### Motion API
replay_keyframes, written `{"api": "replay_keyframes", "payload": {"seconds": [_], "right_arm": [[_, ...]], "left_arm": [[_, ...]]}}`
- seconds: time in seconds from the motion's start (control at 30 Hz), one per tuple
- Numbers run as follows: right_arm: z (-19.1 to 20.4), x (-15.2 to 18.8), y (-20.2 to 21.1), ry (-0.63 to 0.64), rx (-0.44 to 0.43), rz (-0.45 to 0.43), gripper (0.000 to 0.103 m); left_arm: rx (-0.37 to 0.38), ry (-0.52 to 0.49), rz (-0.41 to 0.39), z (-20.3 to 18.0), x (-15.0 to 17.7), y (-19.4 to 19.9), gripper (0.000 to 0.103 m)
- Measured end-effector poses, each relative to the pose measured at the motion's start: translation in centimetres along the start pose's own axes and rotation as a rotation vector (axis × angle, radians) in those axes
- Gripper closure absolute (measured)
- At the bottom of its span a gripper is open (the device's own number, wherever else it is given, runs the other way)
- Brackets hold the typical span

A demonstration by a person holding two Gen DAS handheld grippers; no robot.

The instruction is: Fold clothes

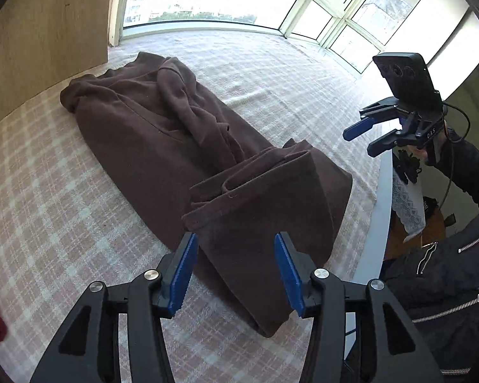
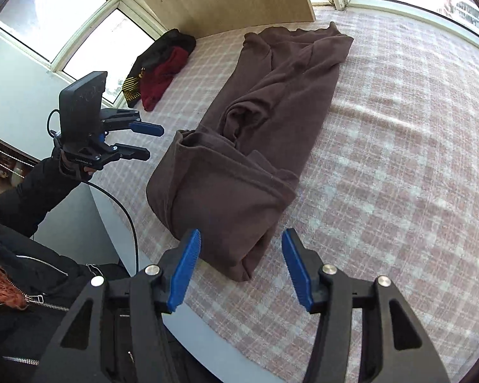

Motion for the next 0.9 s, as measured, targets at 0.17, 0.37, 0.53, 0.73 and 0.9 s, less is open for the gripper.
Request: {"api": "replay_keyframes", "payload": {"seconds": [0.17, 0.37, 0.53, 0.73, 0.9], "right_arm": [[0.9, 2.3, -3.0, -0.045, -0.025, 0.018, 0.050], [3.0, 1.4, -6.2, 0.046, 0.019, 0.095, 0.084], [5.0, 0.0, -4.6, 0.156, 0.076, 0.065, 0.090], [-0.4, -0.5, -6.5, -0.047, 0.014, 0.111, 0.090], [-0.5, 0.1, -6.7, -0.050, 0.043, 0.105, 0.090]], "left_arm": [[0.005, 0.103, 0.084, 1.1, 1.7, -2.7, 0.061], [-0.016, 0.069, 0.018, -0.5, 2.3, -2.0, 0.097], [-0.041, 0.129, -0.078, 0.3, 2.6, 1.0, 0.098], [-0.082, 0.348, -0.040, 5.2, 3.3, -1.1, 0.098], [-0.105, 0.435, -0.134, 7.3, 4.0, 1.1, 0.102]]}}
Point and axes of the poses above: each gripper's, at about its wrist camera, not at the fingertips, and y roughly against the way its jaws point, z to its left, x to its underside, the point moved 1 cm from there along -y, roughly the way its jaws point, and after that the axes turned 2 degrees about -x, right-handed, at the moved point
